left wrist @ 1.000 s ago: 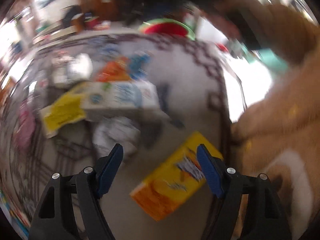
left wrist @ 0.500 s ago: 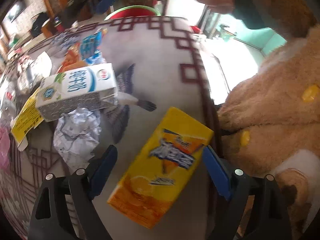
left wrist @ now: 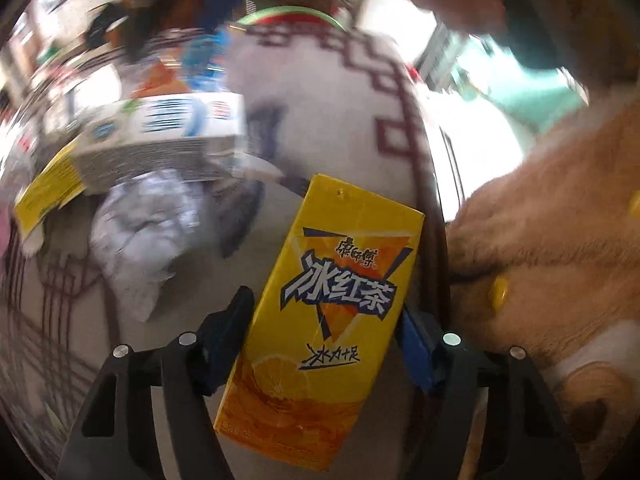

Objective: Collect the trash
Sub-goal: 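Grasp the yellow iced-tea carton with the left tool while the right tool grasps the white milk carton, then lift both cartons off the table and turn toward the red bin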

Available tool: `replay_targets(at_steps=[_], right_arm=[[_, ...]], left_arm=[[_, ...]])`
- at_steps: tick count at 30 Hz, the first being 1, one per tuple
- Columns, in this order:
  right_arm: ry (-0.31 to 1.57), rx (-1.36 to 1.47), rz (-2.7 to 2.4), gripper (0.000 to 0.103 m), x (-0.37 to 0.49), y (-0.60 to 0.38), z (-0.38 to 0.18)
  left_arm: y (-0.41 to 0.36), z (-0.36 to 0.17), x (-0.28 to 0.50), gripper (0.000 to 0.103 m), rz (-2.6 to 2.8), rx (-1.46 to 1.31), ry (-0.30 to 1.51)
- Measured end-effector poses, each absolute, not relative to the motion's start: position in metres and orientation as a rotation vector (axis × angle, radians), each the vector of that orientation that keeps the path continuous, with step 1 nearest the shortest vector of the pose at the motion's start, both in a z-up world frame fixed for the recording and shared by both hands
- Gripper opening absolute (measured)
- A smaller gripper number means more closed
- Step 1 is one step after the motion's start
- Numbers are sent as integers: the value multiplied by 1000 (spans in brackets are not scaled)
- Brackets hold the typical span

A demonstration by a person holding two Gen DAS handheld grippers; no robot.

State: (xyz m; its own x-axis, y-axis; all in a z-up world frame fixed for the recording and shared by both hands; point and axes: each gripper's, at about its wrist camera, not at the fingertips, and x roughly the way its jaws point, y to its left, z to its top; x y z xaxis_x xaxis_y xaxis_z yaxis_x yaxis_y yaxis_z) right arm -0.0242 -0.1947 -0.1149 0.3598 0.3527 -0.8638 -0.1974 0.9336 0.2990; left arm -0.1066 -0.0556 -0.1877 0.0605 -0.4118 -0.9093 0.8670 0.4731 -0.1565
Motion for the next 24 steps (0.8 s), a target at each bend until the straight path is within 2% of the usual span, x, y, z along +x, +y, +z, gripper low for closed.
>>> replay_targets(at_steps=[8,12,16,24], right_arm=[[1133,76,376,67,-23,-181,-117],[1154,57,398,66,-21,-171,-126],[1171,34,417,61,-19,-164,-135],[1156,0,457,56,-19,-157,-136]], left_arm=[[29,-166,-49,65,-688,-60,1105],[55,-171,-35,65,-457,-166,1099],[73,-186,-23,65,-277,-262,1147],[77,-206,-10,66,-182,-307,1203]])
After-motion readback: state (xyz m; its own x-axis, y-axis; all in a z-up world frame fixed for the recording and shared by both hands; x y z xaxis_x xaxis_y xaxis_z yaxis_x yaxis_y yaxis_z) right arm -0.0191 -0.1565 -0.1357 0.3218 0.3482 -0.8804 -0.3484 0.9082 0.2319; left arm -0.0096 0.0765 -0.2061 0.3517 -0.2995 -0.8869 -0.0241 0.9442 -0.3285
